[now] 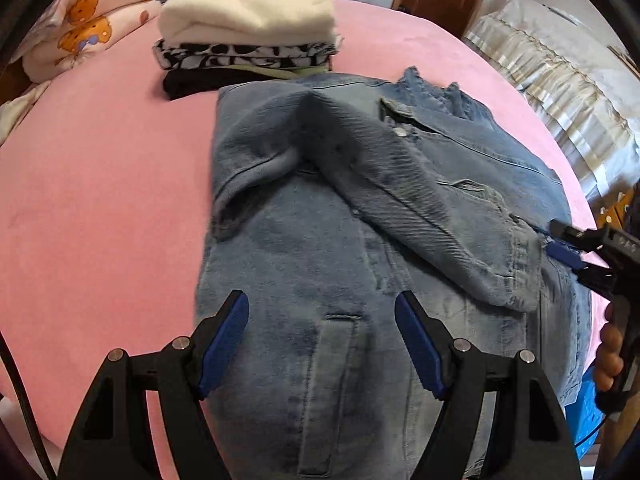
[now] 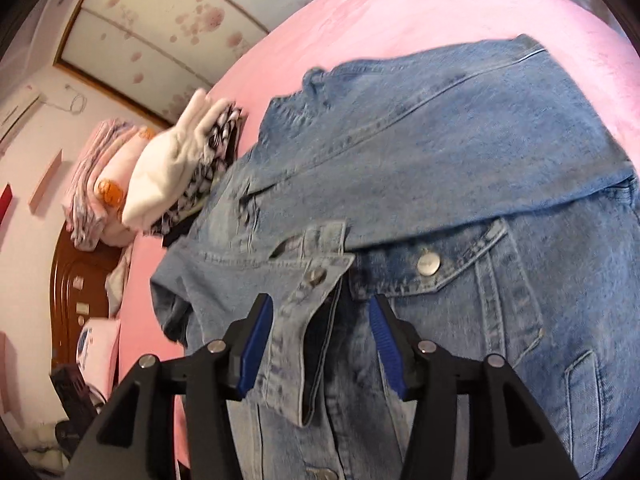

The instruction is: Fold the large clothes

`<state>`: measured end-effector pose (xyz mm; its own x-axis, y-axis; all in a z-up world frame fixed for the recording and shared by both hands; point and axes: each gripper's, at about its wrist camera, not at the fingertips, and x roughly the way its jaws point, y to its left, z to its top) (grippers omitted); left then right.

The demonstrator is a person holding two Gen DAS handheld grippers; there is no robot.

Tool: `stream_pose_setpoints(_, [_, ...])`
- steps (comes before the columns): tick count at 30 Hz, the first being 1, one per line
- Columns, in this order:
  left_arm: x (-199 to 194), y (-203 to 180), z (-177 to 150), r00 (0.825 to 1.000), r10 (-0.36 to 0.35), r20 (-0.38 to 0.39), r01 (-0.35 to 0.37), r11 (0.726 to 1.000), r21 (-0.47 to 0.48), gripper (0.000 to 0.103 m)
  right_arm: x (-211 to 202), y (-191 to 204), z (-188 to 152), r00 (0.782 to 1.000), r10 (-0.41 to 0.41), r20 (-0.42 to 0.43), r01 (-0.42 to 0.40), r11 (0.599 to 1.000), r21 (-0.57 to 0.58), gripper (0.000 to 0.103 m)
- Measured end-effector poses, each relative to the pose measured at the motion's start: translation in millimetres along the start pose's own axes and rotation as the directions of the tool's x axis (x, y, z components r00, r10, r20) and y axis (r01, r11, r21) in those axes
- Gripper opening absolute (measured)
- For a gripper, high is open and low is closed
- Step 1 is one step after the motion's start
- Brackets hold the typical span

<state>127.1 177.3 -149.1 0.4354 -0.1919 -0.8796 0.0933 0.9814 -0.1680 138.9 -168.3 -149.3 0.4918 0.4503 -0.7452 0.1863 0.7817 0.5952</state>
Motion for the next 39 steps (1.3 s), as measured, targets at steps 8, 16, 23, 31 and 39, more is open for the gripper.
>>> stream_pose_setpoints(8, [3.4,-14.6,4.2,1.0,0.017,0.001,-0.017,1.0,0.025,0.074,57.6,10.8,-4.1,0.992,0.051,-0.118,-0.059,0.996,-0.067,0.05])
stream_pose_setpoints(16, [16.4,-3.8,11.4,0.999,0.051,-0.008,-0.051,0.999,-0.014,0.074,23.6,87.8,11.7,1.0,0.026,-0.015,-0.03,0.924,-0.38,0.01])
stream_pose_setpoints(23, [32.5,10.5,15.9,0.999,0.048,-0.025,-0.05,0.995,-0.092,0.074,-66.4,174.2,57.5,0.964,0.216,0.158,-0.09,0.819,-0.567,0.009])
stream_pose_setpoints(31, [38.9,19.9,16.6,0.998,0.053,-0.027,-0.055,0.993,-0.105,0.074,-74.7,178.3,105.0,0.946,0.191,0.262,-0.013,0.83,-0.558,0.009])
stream_pose_setpoints(39, [43.6,27.8,21.2,0.999,0.035,-0.034,-0.039,0.991,-0.124,0.074,53.2,21.0,139.2,0.96,-0.263,0.096,0.279,0.927,-0.25,0.016])
